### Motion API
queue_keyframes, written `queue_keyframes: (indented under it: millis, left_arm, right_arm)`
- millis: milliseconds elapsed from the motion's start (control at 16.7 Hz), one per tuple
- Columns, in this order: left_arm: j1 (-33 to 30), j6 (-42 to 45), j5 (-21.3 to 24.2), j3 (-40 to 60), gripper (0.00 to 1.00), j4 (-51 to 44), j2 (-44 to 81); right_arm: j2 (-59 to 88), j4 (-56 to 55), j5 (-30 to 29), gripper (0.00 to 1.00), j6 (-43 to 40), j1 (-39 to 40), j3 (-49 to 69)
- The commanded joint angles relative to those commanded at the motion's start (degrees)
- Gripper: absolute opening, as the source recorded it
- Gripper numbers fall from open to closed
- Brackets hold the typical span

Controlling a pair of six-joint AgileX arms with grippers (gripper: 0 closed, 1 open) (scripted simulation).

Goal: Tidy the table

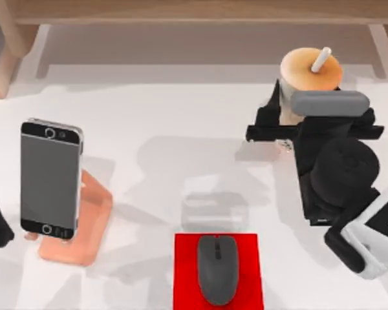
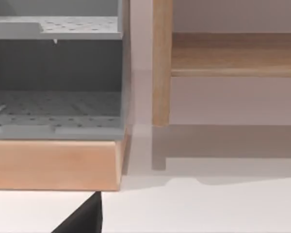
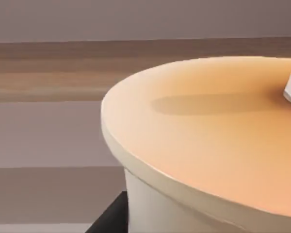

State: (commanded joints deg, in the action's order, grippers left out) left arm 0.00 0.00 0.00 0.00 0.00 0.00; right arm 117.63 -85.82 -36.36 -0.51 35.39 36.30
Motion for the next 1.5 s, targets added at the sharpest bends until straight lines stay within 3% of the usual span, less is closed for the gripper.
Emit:
queue_keyframes:
  millis: [300, 660, 1200, 1500]
  left_arm:
    - [0.00, 0.00, 0.00, 0.00, 1.00, 0.00, 0.00]
    - [0.00, 0.00, 0.00, 0.00, 1.00, 0.00, 0.00]
    - [0.00, 0.00, 0.00, 0.00, 1.00, 0.00, 0.00]
    - [0.00, 0.00, 0.00, 0.00, 1.00, 0.00, 0.00]
  right_arm:
    - [-3.71, 6.80, 1.61, 0.00, -3.44, 2.23, 10.42]
    - [-4.92, 22.93, 3.51, 0.00, -5.40, 0.99, 24.81]
    - [2.66, 50.35, 5.79, 0.00, -1.22, -6.89, 50.78]
    - [5.99, 58.59, 7.68, 0.00, 1.19, -8.37, 59.18]
